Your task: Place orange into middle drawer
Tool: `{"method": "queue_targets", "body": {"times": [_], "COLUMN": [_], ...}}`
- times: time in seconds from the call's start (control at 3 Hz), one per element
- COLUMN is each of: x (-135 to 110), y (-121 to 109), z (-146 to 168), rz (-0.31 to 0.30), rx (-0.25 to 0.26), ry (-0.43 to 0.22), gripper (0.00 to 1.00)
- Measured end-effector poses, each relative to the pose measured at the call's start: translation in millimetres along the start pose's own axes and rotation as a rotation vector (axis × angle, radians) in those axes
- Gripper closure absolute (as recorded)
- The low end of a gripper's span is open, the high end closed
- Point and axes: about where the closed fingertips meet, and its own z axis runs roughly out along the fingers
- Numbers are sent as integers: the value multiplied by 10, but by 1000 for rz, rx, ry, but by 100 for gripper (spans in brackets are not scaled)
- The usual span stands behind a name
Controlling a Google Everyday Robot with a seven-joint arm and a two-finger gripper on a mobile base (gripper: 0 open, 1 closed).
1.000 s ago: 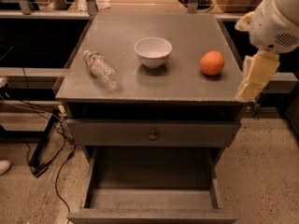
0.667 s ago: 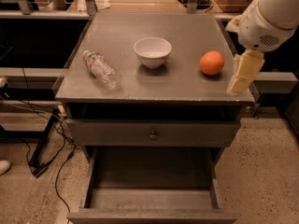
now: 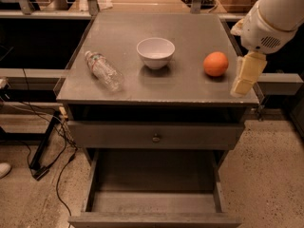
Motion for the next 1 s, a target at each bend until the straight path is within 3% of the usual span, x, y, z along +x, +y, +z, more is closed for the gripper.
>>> {"method": "queue_targets", "body": {"times": [0.67,1.0], "x": [27,27], "y": [-504,-504], "z": [309,309], "rz": [26,26], "rx": [-13,-13], "ry": [93,93], "gripper": [0,0]}}
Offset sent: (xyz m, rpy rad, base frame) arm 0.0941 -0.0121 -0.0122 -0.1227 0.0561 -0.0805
